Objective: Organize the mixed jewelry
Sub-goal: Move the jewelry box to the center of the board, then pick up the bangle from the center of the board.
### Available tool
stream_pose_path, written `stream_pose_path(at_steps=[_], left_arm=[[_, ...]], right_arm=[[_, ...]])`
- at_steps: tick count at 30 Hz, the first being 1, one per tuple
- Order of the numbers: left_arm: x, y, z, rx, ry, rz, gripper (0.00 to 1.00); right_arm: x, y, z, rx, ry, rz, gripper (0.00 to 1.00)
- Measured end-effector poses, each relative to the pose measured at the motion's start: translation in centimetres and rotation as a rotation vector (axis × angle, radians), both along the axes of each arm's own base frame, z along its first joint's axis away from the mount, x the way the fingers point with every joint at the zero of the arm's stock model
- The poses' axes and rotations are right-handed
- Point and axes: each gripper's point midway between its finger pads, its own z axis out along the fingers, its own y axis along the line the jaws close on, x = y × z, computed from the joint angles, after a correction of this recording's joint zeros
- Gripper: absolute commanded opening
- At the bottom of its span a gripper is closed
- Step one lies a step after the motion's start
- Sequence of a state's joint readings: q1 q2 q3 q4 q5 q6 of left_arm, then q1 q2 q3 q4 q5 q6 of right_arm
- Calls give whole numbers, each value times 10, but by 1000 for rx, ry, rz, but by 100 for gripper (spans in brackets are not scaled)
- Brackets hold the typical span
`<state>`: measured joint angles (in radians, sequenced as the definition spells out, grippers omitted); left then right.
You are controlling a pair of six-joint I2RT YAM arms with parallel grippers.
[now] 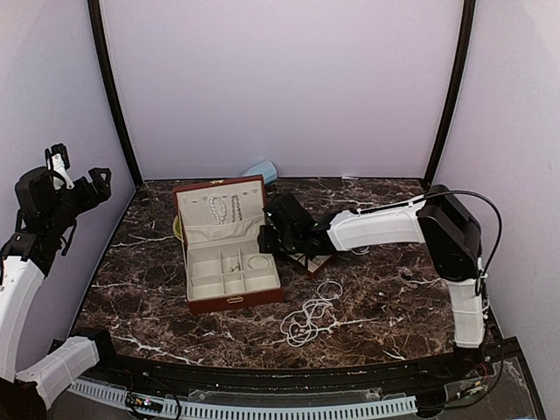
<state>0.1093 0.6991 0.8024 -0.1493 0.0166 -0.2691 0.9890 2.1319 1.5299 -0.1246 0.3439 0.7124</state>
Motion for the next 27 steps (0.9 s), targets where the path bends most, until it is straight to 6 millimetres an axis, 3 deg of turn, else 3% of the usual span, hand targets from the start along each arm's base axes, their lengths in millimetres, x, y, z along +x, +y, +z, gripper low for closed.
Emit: stream_pose_path(at_steps=[5,9,13,15,17,19,27], left_arm=[[-1,2,0,5,-1,10,99],[-2,4,2,8,-8,22,99],[-4,5,0,8,-14,23,99],[-3,3,-2,6,-10,16,99],[-1,2,-6,3,2,6,99],[3,1,-10,-1,14,-1,99],[12,0,-22,-12,55,-16,99]], right_arm=[[2,-4,38,137,-14,86,62],[-14,-18,92,192,-85,150,61],[-31,-55,141,204,-151,160,58],[-33,-83,150,164,-158,130,56],[-36,-110,146,97,-142,96,53],[-41,-133,130,14,-96,72,50],[-84,-181,25,-294,200,81,41]])
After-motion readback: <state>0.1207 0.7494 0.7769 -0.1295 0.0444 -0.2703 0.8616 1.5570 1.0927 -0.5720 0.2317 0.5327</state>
